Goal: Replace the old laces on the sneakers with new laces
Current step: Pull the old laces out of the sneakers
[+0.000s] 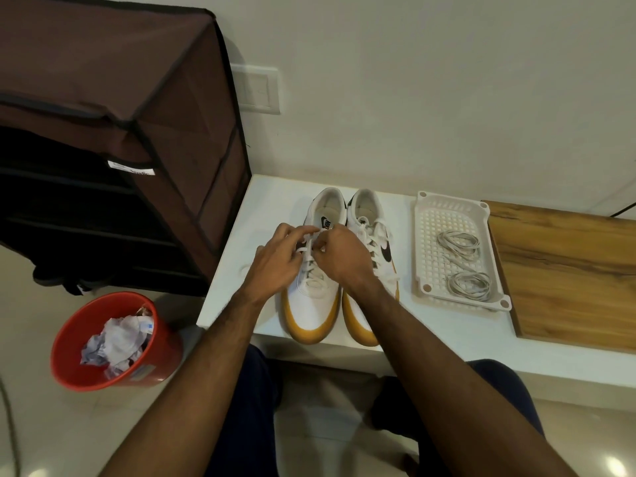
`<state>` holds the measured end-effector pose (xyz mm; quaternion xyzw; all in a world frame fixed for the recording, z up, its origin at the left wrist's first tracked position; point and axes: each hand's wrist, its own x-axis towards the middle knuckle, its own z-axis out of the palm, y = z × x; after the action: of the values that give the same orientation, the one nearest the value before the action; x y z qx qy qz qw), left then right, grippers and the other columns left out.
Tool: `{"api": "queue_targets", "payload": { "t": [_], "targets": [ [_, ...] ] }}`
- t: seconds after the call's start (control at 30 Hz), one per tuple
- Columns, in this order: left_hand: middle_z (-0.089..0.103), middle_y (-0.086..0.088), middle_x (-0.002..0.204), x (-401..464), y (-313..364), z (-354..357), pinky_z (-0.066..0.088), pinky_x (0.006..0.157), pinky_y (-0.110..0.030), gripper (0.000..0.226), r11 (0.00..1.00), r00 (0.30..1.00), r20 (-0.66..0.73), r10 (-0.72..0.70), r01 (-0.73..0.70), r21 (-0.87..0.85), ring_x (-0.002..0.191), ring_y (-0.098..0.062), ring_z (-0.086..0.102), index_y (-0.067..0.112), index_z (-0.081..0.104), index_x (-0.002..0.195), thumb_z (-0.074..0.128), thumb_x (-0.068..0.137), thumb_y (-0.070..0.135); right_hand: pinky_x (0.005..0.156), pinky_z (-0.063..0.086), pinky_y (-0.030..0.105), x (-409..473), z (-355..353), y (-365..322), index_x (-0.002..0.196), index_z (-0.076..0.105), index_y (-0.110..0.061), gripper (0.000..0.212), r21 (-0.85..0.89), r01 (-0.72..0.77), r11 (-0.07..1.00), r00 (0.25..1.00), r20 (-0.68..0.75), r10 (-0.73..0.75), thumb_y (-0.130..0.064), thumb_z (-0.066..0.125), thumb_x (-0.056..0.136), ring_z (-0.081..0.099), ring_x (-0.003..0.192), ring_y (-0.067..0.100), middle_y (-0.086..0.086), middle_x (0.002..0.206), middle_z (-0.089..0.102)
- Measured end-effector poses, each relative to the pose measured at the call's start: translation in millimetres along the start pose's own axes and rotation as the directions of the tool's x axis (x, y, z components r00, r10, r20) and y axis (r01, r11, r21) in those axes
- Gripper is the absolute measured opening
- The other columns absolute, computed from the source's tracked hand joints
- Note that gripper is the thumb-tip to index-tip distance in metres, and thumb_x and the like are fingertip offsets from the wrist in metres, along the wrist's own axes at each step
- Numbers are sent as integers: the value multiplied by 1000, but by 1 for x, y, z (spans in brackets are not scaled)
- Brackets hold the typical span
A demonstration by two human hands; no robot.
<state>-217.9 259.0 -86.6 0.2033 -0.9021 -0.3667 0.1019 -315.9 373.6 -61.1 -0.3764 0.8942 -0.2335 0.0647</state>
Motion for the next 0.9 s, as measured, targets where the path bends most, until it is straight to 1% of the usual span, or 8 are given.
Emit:
{"api": "queue_targets", "payload": {
  "t": [0.27, 0.4, 0.47, 0.53, 0.63, 0.73, 0.83, 0.9],
  "targets": [
    [61, -11, 116, 5, -1, -3, 52, 88, -25, 25, 995, 990, -106, 95, -96, -8, 98, -19, 63, 13, 61, 123, 50, 102, 5, 70, 47, 24, 9, 5, 6, 90, 80, -8, 16, 246, -18, 969, 999, 52, 5, -10, 64, 89, 62, 71, 11, 2, 83, 75],
    [65, -10, 118, 6, 0, -4, 55, 94, -32, 17, 998, 988, -151, 34, -42, -45, 102, -23, 65, 11, 60, 117, 53, 101, 10, 65, 43, 16, 5, -3, 7, 85, 67, -4, 12, 372, -89, 924, 996, 54, 74, -9, 59, 92, 56, 69, 5, -7, 73, 58],
    [65, -6, 119, 6, -2, -5, 58, 93, -32, 15, 996, 987, -162, 0, -15, -89, 103, -20, 67, 14, 59, 114, 51, 103, 7, 76, 56, 33, 4, -8, 17, 84, 60, -4, 15, 541, -235, 808, 970, 78, 230, -18, 57, 89, 65, 82, 23, 9, 81, 64],
    [65, -2, 119, 7, -2, -6, 58, 90, -27, 18, 991, 988, -155, -29, 8, -131, 103, -17, 68, 18, 59, 111, 49, 103, 4, 88, 57, 46, 1, -14, 25, 81, 56, -4, 12, 751, -353, 558, 923, 181, 339, -15, 53, 86, 67, 93, 37, 19, 88, 64],
    [65, 1, 122, 5, -1, -4, 58, 89, -24, 24, 986, 988, -141, -59, 35, -164, 106, -15, 67, 22, 60, 111, 49, 103, 2, 80, 54, 36, -4, -18, 25, 81, 58, -2, 12, 850, -340, 403, 933, 249, 262, -3, 49, 88, 63, 81, 24, 16, 82, 64],
    [66, 1, 122, 1, 1, -5, 54, 89, -17, 26, 983, 989, -134, -66, 41, -181, 106, -14, 66, 23, 60, 116, 50, 103, 3, 72, 49, 30, 0, -16, 17, 90, 65, -1, 22, 755, -306, 580, 952, 221, 214, -23, 60, 91, 60, 76, 13, 0, 85, 66],
    [66, -3, 123, -1, 3, -8, 54, 99, -30, 29, 985, 991, -118, -57, 36, -168, 108, -18, 65, 19, 61, 122, 53, 100, 0, 83, 53, 35, 10, -14, 15, 97, 74, -19, 18, 225, -58, 973, 987, 157, 23, -35, 68, 92, 66, 92, 15, -5, 101, 73],
    [66, -5, 124, -2, 4, -10, 54, 103, -39, 31, 985, 993, -101, -57, 39, -170, 110, -22, 65, 18, 61, 123, 55, 99, -1, 85, 54, 38, 13, -15, 17, 97, 75, -20, 14, 55, 45, 997, 991, 120, -51, -31, 68, 93, 68, 94, 19, -2, 101, 75]
  ]
}}
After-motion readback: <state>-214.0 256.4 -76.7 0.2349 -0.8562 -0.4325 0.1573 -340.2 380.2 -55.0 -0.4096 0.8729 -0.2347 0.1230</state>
